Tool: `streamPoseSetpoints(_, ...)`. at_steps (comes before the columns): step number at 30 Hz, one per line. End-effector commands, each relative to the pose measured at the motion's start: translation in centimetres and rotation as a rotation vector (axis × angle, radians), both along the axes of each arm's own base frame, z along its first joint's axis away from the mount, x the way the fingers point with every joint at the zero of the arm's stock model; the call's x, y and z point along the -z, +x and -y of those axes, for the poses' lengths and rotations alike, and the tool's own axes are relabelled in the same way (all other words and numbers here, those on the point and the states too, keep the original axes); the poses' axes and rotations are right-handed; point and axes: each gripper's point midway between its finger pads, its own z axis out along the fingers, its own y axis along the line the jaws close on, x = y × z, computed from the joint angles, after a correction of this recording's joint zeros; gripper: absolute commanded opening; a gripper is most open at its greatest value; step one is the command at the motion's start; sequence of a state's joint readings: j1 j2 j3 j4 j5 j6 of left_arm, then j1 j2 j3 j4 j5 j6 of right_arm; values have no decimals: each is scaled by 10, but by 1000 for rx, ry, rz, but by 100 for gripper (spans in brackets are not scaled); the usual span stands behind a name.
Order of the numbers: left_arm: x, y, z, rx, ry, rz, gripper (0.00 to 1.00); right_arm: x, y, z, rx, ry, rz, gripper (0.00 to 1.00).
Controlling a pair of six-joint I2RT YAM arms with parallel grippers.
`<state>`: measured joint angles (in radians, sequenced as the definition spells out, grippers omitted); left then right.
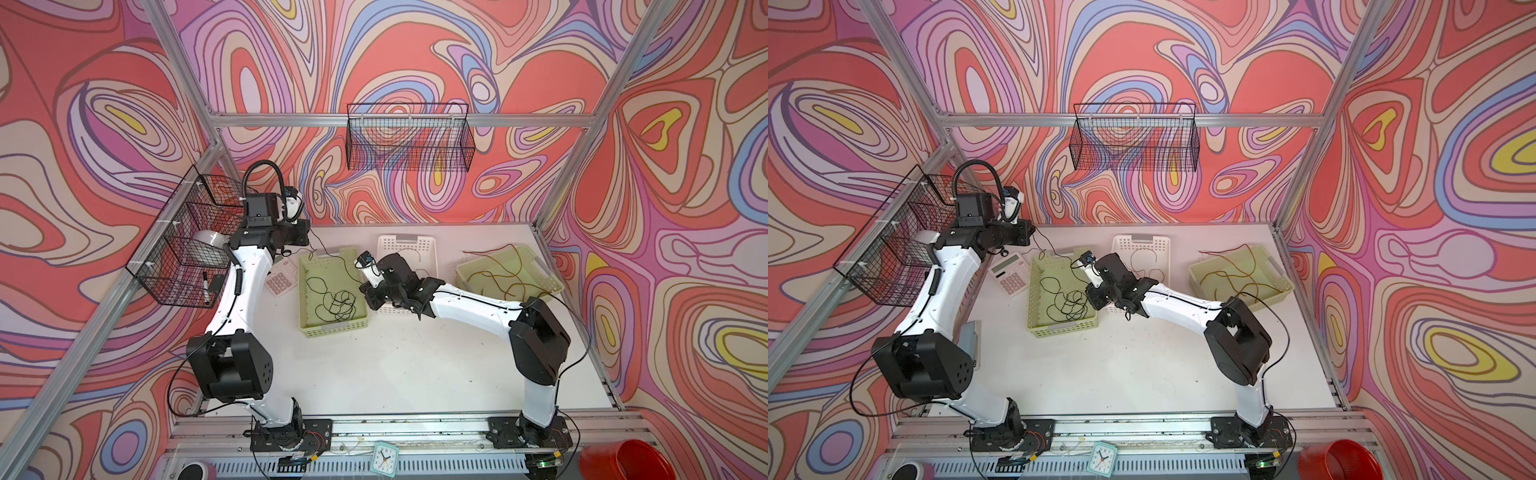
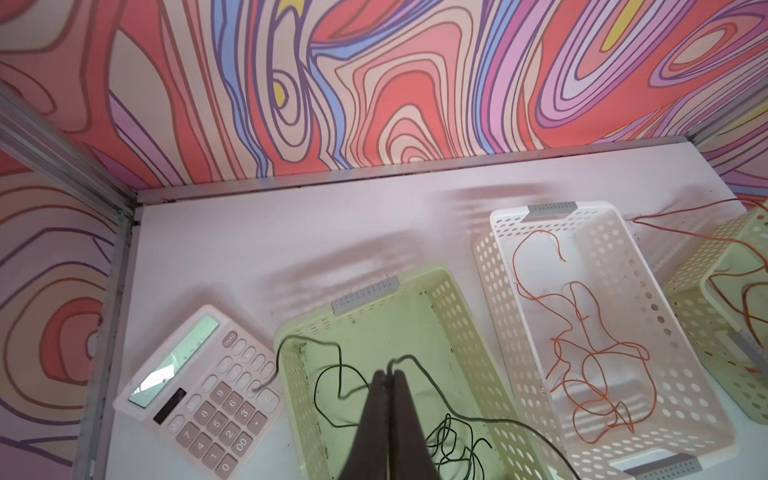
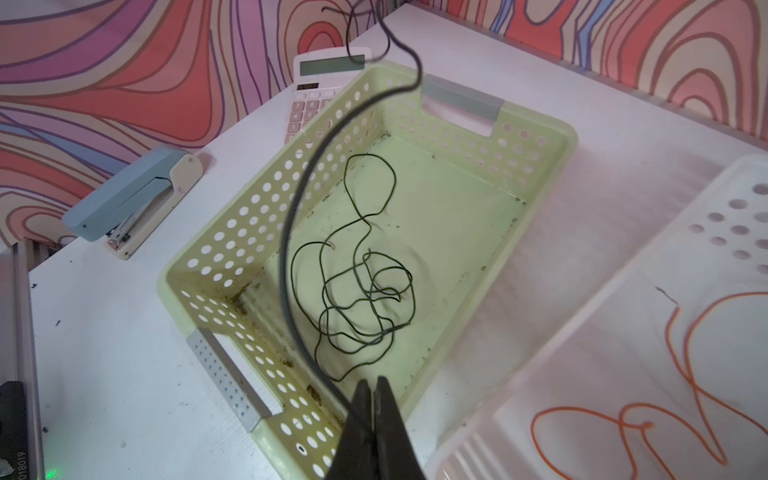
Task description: Untangle the cables
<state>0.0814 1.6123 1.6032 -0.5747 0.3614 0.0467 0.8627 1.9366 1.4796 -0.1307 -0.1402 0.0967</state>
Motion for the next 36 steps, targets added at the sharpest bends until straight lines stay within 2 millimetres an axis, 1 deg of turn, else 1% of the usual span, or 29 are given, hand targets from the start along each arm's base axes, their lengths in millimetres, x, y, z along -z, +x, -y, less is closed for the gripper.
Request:
streamPoseSetpoints(1,4,1,6,10,-69,13,0,-19,-7,-41,-87,130,22,0)
streamPoseSetpoints(4,20,-4,9,12,-96,-19,0,-22,-6,-60,-103,180,53,1)
streamPoseSetpoints(7,34,-11,15,16,-135,-56,0,-22,4,-72,-98,220,87,2)
streamPoseSetpoints(8,38,-13,16,15,-144,-66,0,-20,11,-74,-70,220,90,6)
streamPoseSetpoints(9,43,-16,15,11,-148,-74,0,-13,16,-76,-54,206,88,11)
streamPoseSetpoints(10,48,-18,15,5,-145,-80,0,-2,20,-78,-51,179,85,25)
streamPoseSetpoints(11,52,-20,14,-3,-140,-86,0,6,23,-78,-38,147,78,35)
streamPoseSetpoints(12,55,-22,12,-8,-132,-91,0,12,25,-78,-31,122,66,38)
streamPoseSetpoints(14,57,-27,10,-15,-115,-94,0,11,29,-69,15,92,76,45)
streamPoseSetpoints(15,58,-28,9,-16,-108,-92,5,7,30,-63,35,89,93,49)
streamPoseSetpoints(16,57,-30,9,-18,-101,-87,16,1,32,-55,65,82,117,54)
streamPoseSetpoints(17,56,-31,8,-20,-97,-79,31,-5,33,-48,86,73,133,67)
streamPoseSetpoints(18,57,-33,7,-27,-93,-81,41,-9,31,-44,87,60,143,77)
streamPoseSetpoints(20,59,-38,5,-39,-84,-86,55,-22,29,-33,97,33,166,92)
streamPoseSetpoints(21,60,-41,6,-37,-84,-86,59,-27,27,-29,95,28,169,98)
streamPoseSetpoints(24,58,-50,7,-32,-83,-71,70,-40,18,-16,96,7,181,98)
streamPoseSetpoints(26,54,-56,7,-35,-77,-56,80,-47,15,-4,114,-15,188,98)
streamPoseSetpoints(27,50,-61,10,-18,-76,-43,84,-52,13,4,132,-21,193,98)
streamPoseSetpoints(29,40,-71,14,-5,-73,7,91,-67,8,25,188,1,222,98)
streamPoseSetpoints(30,33,-77,18,7,-78,51,93,-85,5,42,226,40,259,98)
streamPoseSetpoints(31,29,-83,18,1,-77,102,100,-92,4,61,274,49,295,99)
streamPoseSetpoints(32,29,-91,17,-15,-71,140,100,-94,4,80,321,39,325,98)
streamPoseSetpoints(33,34,-95,8,-72,-49,170,100,-97,4,107,379,17,362,98)
streamPoseSetpoints(35,50,-109,-9,-188,-5,183,100,-91,8,166,511,-41,395,98)
streamPoseSetpoints(36,66,-118,-21,-254,29,160,100,-82,14,207,608,-54,352,98)
